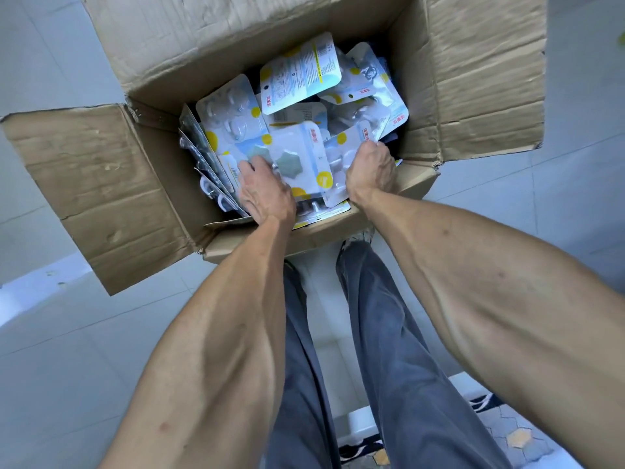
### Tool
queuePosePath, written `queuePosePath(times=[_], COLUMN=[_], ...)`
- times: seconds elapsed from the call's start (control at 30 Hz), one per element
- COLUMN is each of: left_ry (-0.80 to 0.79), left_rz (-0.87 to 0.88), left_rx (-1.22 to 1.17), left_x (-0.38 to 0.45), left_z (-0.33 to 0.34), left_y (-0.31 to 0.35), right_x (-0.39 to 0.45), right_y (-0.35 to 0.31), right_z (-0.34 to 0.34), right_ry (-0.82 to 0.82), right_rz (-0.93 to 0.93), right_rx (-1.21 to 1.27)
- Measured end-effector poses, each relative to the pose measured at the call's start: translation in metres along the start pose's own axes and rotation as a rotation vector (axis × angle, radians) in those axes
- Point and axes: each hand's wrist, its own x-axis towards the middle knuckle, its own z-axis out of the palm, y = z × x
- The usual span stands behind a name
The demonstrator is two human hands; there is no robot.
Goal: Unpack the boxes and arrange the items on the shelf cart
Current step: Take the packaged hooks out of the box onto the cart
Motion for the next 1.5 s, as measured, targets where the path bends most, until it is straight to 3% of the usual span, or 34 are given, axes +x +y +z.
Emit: queuePosePath(times=[0.17,0.3,0.5,0.8,0.93,1.03,1.13,1.3,1.5], left_ry=[0.091,0.040,0.012,0.018,0.025,0.011,0.014,0.001,0.023], left_rz=[0.035,-0.033,-0.055,-0.027,-0.094,-0.120,-0.111,-0.017,0.101], left_rx=[-0.094,-0.136,-0.101,-0.016,0.017,0.007,-0.016,-0.001,-0.058], left_x=[0.004,0.007,-0.008,-0.013,-0.013,-0.025,-0.051,-0.115,-0.173], left_z=[-0.002,0.000,0.014,0.013,-0.016,-0.055,-0.108,-0.203,-0.309], left_y=[0.013,0.023,0.023,0.025,0.040,0.060,0.093,0.161,0.269], right_x=[-0.020,-0.030,-0.021,0.015,-0.007,-0.035,-0.067,-0.096,-0.101], right_y=[0.002,0.002,0.005,-0.005,-0.018,-0.018,-0.012,0.001,0.000], right_z=[0.002,0.006,0.004,-0.026,-0.049,-0.085,-0.143,-0.271,-0.431], right_ry=[0.043,0.034,0.113,0.059,-0.002,-0.110,-0.155,-0.097,0.046], right_rz=[-0.115,-0.039,-0.079,-0.338,-0.097,0.088,0.052,0.052,0.132], right_rx=[-0.085,-0.053,-0.121,-0.225,-0.087,0.102,0.105,0.096,0.251])
